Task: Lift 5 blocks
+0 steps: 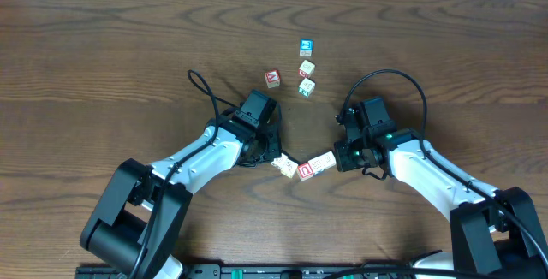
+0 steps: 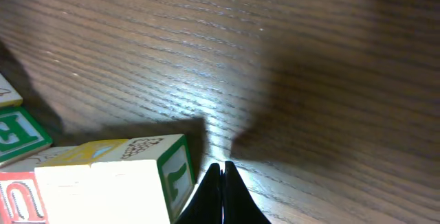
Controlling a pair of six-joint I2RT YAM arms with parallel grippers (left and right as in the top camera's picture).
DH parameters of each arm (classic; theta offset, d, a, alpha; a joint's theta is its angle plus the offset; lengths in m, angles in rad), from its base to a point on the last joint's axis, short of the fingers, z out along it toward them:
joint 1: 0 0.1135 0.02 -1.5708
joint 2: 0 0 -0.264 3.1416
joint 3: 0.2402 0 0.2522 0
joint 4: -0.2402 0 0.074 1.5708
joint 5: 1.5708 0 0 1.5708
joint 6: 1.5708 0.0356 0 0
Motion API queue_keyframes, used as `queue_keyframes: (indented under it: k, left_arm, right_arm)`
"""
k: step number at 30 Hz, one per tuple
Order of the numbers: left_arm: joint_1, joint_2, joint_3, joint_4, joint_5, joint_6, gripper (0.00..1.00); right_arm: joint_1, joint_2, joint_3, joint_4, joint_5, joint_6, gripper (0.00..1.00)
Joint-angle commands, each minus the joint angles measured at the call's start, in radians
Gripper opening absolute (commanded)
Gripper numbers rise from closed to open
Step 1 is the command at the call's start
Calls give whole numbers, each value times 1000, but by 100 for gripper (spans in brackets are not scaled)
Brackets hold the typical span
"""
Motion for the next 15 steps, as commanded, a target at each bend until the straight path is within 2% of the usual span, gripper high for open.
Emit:
queue_keyframes:
  k: [1,11,15]
  left_arm:
    - [2,16,-7,-5,5,-2,8]
    - [2,16,-7,-29,5,-2,8]
    - [2,16,-7,-39,5,-2,8]
  right_arm:
    - [-9,6,13,-12,16,14,1]
    - [-6,6,13,-54,8,-10,1]
    - [-6,6,13,-53,1,-68,1]
